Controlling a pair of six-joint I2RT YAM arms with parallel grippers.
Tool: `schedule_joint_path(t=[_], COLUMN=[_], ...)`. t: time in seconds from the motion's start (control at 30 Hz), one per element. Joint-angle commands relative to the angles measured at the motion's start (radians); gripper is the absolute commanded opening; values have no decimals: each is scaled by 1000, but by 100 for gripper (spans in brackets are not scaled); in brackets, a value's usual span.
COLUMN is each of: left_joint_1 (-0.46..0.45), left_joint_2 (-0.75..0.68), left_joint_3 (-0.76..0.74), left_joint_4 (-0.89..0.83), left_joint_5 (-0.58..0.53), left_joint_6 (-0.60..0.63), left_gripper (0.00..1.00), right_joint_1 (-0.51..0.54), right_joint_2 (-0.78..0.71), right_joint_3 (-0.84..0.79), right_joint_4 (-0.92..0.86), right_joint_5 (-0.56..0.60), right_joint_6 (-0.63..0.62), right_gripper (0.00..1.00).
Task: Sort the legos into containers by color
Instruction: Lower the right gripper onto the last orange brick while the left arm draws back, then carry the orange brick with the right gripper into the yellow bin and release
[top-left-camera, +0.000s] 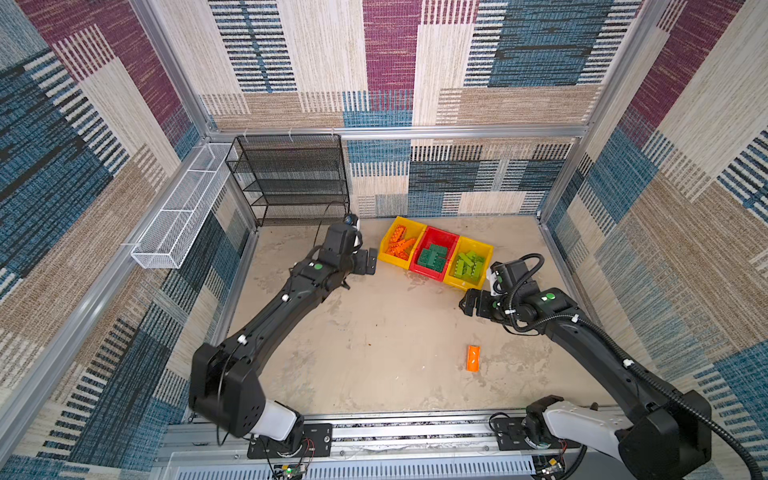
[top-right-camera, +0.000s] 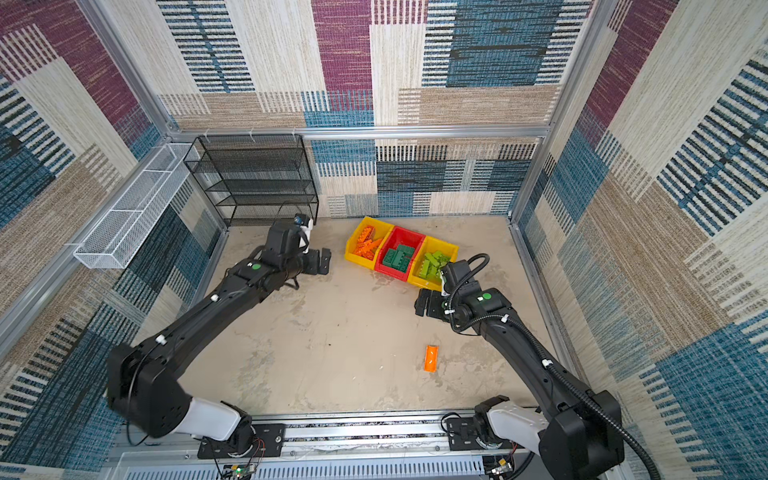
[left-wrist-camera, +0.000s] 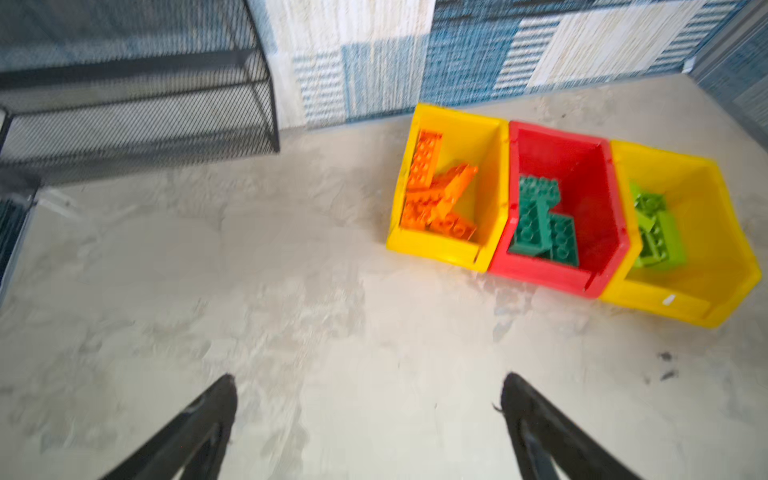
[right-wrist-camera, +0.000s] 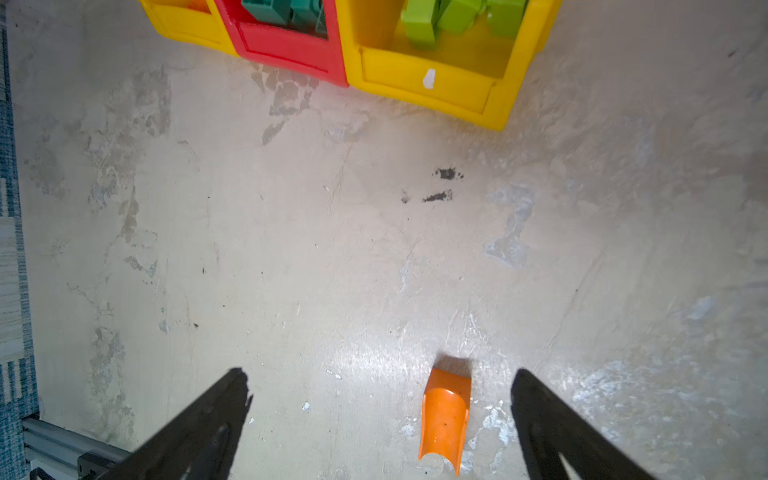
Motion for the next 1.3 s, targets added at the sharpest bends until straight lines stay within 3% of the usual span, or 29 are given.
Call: schedule_joint_path(t=[0.0, 0.2, 0.4, 0.7, 0.87, 0.97, 1.27], left_joint_1=[0, 0, -1, -1, 1, 3, 53], left_joint_2=[-167, -457, -557, -504, -455, -443, -386], left_joint_3=[-181, -422, -484, -485, -459, -449, -392], left_joint_4=[-4, -71, -128, -77, -66, -57, -57], left_joint_5=[-59, -97, -121, -109, -109, -121, -115], left_joint_6=[-124, -239, -241, -205, -188, -176, -118], left_gripper=[100, 100, 100, 100, 100, 100, 100], right_joint_1=[23, 53, 97, 108, 109, 110, 110], right_joint_2=[-15, -13, -35, -46, -3, 30, 125], right_joint_3=[-45, -92, -168, -300, -340, -352, -224], right_joint_4=[44, 11, 8, 67, 135, 157, 156], right_joint_5=[14, 18, -1, -6, -43, -45, -21], right_joint_6=[30, 29, 87, 139, 144, 142, 99], right_gripper=[100, 100, 98, 79, 54, 46, 27])
